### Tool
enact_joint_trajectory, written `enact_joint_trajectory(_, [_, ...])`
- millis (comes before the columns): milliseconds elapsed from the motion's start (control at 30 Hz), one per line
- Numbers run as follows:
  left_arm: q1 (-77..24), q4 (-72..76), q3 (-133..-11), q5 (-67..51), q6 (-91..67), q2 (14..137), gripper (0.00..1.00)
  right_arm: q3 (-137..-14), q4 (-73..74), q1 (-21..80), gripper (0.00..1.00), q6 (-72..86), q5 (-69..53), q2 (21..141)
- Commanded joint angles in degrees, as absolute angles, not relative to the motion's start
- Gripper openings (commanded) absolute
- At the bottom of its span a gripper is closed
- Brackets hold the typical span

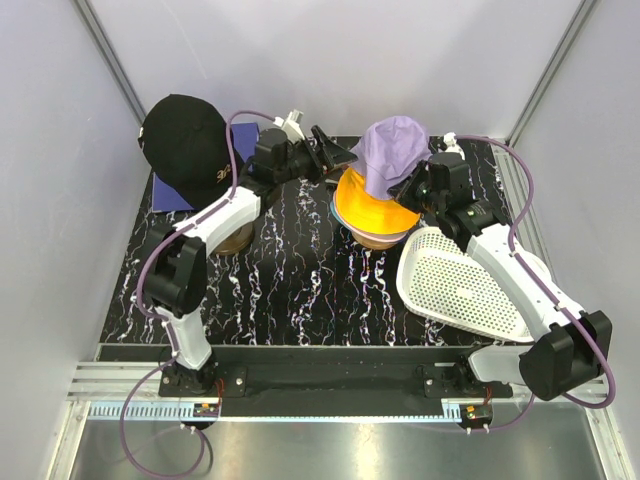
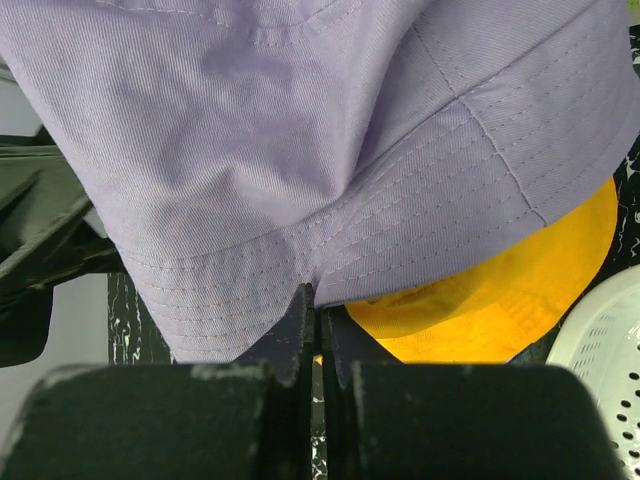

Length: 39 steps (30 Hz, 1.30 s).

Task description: Stack the hats

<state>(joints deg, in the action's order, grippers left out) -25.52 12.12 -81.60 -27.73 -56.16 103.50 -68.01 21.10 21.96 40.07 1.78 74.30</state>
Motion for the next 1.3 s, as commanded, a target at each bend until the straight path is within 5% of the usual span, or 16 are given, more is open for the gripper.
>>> enact_joint_trajectory(0, [-25.9, 18.9, -84.2, -30.8, -60.9, 107.1, 0.79, -69.0, 21.9, 21.5, 0.0, 40.3, 0.5, 72.8])
enact_joint_trajectory(533, [-26.8, 38.0, -84.1, -32.6, -70.8, 112.3, 0.57, -69.9, 21.9, 21.5, 0.0, 39.6, 0.2, 73.9])
enact_joint_trajectory(900, [-27.0, 40.1, -83.2, -31.7, -72.3, 111.7, 0.01, -69.8, 22.7, 21.4, 0.0, 38.3, -0.4, 73.0])
enact_joint_trajectory(1267, [-25.5, 35.3, -76.0, -32.4, -71.2, 103.5, 0.0, -69.5, 27.2, 21.5, 0.0, 35.3, 3.3, 70.2])
